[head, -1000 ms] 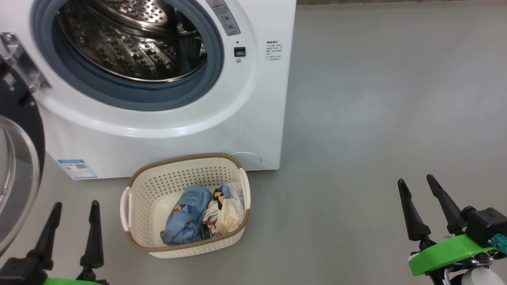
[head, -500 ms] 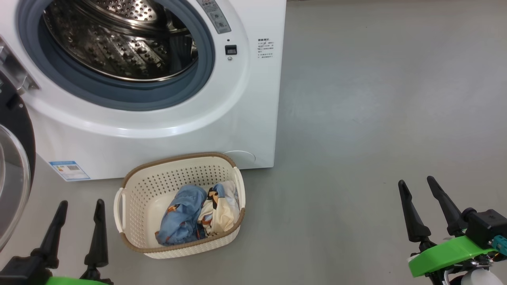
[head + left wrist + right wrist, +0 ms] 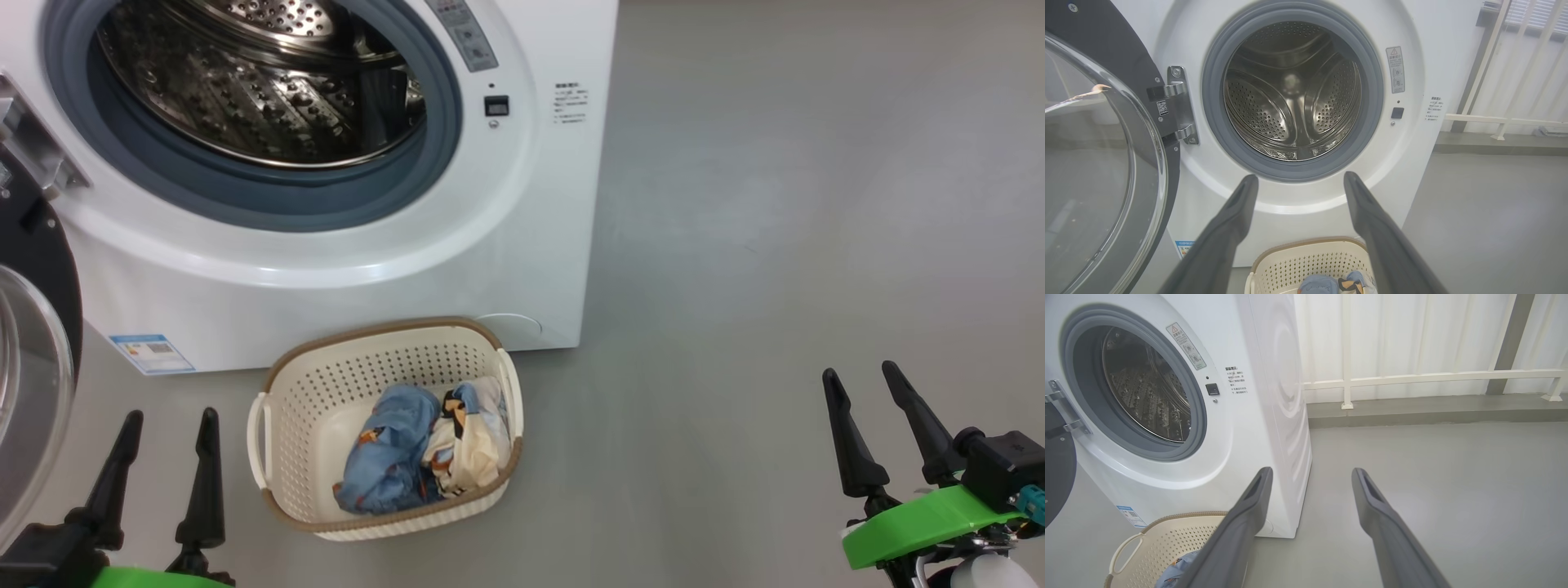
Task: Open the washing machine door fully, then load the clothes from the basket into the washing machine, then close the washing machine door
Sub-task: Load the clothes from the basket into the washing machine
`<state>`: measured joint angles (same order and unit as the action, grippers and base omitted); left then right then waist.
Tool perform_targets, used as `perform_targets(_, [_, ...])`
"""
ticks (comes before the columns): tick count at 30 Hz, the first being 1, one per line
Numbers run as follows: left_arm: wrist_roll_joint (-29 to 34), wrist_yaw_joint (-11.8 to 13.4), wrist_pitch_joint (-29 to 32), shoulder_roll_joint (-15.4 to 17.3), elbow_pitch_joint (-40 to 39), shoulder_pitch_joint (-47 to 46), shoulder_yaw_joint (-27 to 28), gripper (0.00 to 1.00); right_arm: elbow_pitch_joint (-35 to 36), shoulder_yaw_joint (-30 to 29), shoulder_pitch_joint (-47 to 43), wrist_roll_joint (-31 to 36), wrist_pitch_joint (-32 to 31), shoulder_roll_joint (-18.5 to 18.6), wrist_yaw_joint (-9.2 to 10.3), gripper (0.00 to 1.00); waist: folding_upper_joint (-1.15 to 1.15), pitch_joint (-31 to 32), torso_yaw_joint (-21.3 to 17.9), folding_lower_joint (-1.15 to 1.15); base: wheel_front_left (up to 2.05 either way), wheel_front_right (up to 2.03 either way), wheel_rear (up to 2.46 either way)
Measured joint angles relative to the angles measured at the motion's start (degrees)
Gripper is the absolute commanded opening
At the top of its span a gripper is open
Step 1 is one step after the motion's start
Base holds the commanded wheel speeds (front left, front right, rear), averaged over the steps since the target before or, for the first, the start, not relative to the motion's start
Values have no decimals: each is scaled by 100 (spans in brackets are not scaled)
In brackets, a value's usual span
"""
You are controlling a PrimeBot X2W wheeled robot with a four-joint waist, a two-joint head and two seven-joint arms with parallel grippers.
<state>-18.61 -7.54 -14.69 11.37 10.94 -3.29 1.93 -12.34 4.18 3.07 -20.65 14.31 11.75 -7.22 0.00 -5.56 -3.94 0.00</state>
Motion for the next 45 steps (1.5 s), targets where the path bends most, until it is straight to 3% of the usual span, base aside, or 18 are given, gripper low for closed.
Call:
perform_targets(10, [-2, 0, 0, 21, -22, -145, -98, 100, 31, -15, 54, 2, 0, -56, 0, 100, 0, -120, 16, 1, 109, -190, 81])
perform_targets(24, [-53, 0, 0, -156, -2, -134, -297, 100, 42, -42, 112, 11, 0, -92, 0, 100, 0, -180, 79, 0, 25, -25, 0])
perform_targets(36, [-127, 0, 4, -397, 985, -172, -837, 100, 71, -37, 151, 54, 0, -220, 0, 100, 0, -454, 76, 0, 0, 0, 0])
perform_targets(45, [-125, 0, 7, -481, 2136, -870, -1381, 100, 133, -26, 506, 74, 0, -336, 0, 100, 0, -904, -12, 1, 0, 0, 0])
